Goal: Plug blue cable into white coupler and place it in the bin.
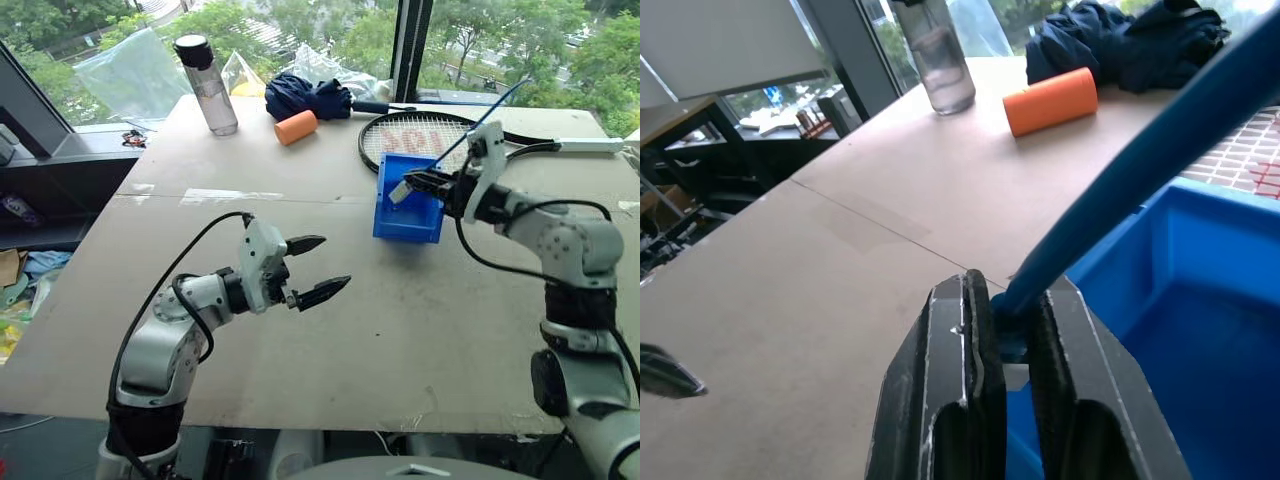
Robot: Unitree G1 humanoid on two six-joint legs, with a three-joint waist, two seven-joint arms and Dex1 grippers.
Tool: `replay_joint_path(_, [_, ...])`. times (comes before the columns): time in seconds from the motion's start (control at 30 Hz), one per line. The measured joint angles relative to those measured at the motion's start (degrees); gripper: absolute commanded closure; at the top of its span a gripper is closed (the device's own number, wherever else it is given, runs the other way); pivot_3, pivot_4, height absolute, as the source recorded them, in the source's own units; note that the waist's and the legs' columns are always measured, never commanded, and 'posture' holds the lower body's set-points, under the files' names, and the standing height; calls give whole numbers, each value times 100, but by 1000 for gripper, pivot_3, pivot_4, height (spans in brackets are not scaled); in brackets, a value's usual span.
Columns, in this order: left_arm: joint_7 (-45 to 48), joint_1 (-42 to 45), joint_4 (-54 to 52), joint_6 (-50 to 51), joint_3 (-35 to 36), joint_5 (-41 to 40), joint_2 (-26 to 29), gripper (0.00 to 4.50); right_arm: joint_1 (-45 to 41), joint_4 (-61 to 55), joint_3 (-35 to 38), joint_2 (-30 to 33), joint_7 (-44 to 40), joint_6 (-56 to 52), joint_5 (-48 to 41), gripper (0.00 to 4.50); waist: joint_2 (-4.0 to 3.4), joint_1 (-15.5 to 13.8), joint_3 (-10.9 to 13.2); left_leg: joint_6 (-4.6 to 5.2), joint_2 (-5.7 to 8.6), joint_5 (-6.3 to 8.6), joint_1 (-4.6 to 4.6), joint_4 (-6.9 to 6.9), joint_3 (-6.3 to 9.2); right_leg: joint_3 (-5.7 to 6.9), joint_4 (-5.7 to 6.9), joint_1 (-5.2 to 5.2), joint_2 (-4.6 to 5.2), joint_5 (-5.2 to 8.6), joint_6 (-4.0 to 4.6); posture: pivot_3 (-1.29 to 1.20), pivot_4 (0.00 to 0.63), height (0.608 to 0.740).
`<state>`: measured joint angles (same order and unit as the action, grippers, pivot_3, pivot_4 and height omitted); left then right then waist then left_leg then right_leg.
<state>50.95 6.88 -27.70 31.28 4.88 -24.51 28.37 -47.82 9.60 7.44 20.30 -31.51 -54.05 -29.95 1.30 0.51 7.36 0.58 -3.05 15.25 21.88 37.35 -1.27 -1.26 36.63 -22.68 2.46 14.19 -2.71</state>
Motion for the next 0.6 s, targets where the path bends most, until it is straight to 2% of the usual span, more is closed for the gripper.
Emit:
replay_joint_path(0.03, [-86, 3, -24, 7, -1, -12, -3, 0, -117, 357, -22, 15, 4, 110, 103, 2323, 0, -4, 0, 0, 0, 0, 3, -1, -1, 0, -4, 0, 0, -6, -11, 0, 150, 740])
replay_joint_path(0.07, [-136, 7, -27, 9, -1, -28, -3, 0, -159, 527, -43, 20, -4, 177, 149, 2072, 0, -3, 0, 0, 0, 0, 6, -3, -1, 0, -11, 0, 0, -7, -12, 0, 150, 740])
replay_joint_path(0.17, [-340, 104, -30, 47, -15, -68, 4, 0, -171, 828, -142, 222, -115, 349, 313, 737, -9, -4, 6, 0, 0, 0, 18, -6, -2, 0, -28, -2, 2, -8, -13, 0, 150, 740])
replay_joint_path(0.3, [-440, 143, -57, 153, -51, -259, 75, 0, 403, -215, -53, 812, -611, 530, 178, 737, -6, -9, 4, 1, 0, 1, 22, -12, 0, 4, -43, 0, 4, -8, -14, 0, 150, 740])
replay_joint_path(0.4, [-365, -104, -208, 384, 10, -540, 405, 0, 2158, -2102, 566, 1390, -1499, 963, -434, 737, -1, -92, 0, 2, -4, 2, 22, -27, 11, 17, -65, 8, 4, -8, -16, 0, 150, 740])
replay_joint_path(0.5, [-245, -411, -307, 574, 236, -825, 693, 0, 3567, -3170, 938, 1837, -2072, 1441, -503, 737, -12, -74, 7, 2, -5, 2, 13, -27, 2, 9, -63, 9, 3, -7, -16, 0, 150, 740])
replay_joint_path(0.53, [-146, -564, -365, 642, 379, -992, 885, 0, 4309, -3638, 1226, 1975, -2239, 1737, -463, 737, -12, -55, 9, 2, -7, 2, 9, -29, -1, 6, -63, 12, 3, 6, 4, 0, 150, 740])
replay_joint_path(0.57, [-93, -678, -388, 665, 486, -1044, 981, 0, 4577, -3752, 1330, 2015, -2314, 1814, -442, 737, -9, -37, 9, 2, -9, 2, -1, -28, -3, 5, -63, 17, 2, 7, 5, 0, 150, 740])
replay_joint_path(0.6, [35, -890, -422, 717, 711, -1193, 1199, 0, 5348, -4052, 1755, 2008, -2434, 2156, -362, 737, -10, -32, 9, 1, -10, 2, -3, -27, -2, 7, -62, 22, 1, 10, 4, 0, 150, 740])
